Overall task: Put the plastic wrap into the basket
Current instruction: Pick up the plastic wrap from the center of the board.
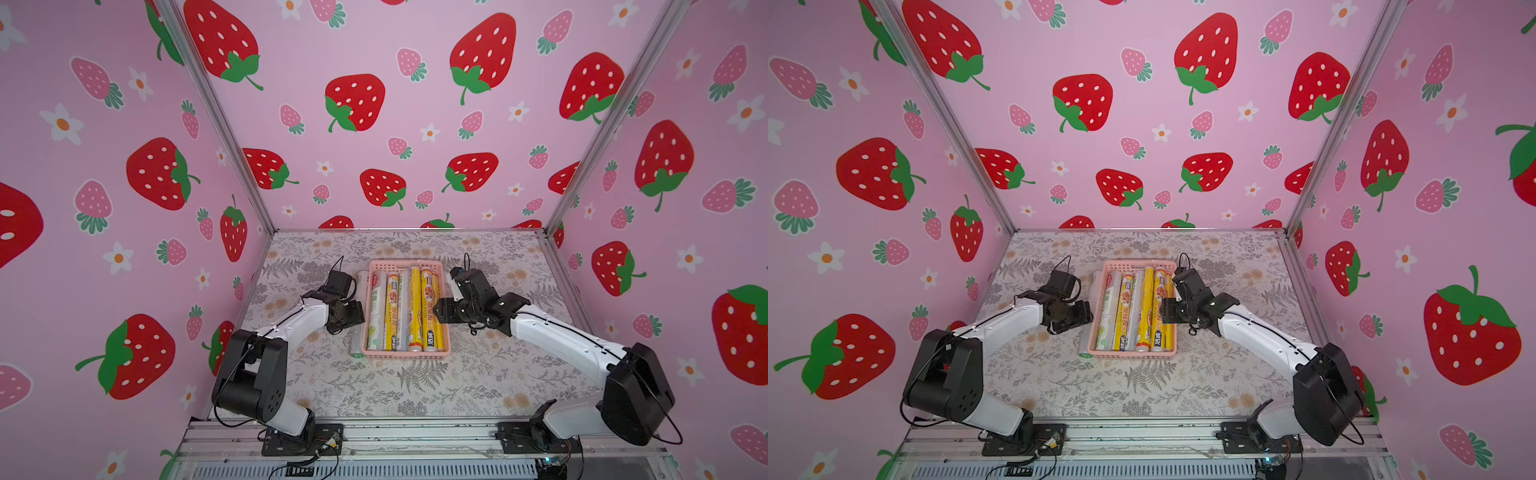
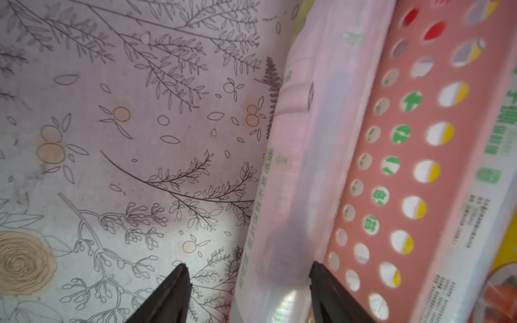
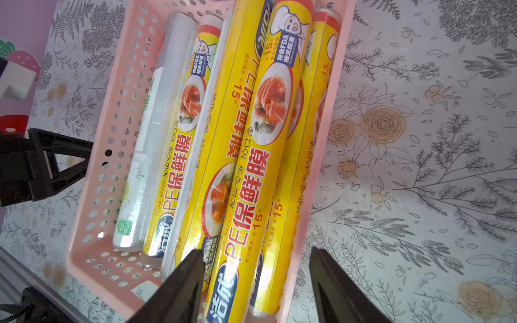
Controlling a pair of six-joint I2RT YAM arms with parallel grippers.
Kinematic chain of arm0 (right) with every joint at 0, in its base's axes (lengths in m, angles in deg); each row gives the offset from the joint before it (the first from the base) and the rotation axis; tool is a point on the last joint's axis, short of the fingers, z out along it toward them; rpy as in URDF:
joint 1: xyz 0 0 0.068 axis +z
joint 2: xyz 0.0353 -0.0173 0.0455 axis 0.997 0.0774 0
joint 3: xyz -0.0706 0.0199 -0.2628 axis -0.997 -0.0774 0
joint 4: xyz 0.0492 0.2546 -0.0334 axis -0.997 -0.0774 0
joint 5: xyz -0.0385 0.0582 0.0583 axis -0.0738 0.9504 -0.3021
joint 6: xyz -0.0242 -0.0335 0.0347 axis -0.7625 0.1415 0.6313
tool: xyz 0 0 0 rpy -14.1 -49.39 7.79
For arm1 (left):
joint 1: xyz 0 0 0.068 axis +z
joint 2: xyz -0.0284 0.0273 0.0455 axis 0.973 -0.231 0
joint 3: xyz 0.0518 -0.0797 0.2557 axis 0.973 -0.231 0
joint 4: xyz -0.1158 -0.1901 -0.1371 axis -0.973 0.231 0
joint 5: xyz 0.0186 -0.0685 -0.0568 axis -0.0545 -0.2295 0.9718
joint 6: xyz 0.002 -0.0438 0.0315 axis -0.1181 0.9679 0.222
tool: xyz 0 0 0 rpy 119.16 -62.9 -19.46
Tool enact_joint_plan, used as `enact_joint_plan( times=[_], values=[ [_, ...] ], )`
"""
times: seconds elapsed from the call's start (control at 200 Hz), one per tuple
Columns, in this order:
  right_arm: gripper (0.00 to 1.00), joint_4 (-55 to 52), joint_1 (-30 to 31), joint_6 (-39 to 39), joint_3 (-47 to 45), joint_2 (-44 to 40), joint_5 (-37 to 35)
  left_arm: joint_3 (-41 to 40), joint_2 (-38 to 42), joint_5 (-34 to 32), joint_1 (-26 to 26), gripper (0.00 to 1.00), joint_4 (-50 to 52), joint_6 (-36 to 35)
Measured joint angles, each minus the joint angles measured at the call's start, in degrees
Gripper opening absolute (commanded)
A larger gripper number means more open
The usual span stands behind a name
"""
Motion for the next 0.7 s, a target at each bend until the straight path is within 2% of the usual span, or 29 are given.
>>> enact_joint_plan(
  times=[0.44, 0.7],
  values=[
    [0.65, -0.26, 0.0, -0.17, -0.11, -0.48, -0.15, 1.18, -3.43, -6.97, 0.31, 0.72, 2.21, -0.98],
    [0.65, -0.31, 0.0, -0.17, -0.15, -1.03, -0.2, 0.85, -4.37, -8.5, 0.83, 0.71, 2.8, -1.6]
  ],
)
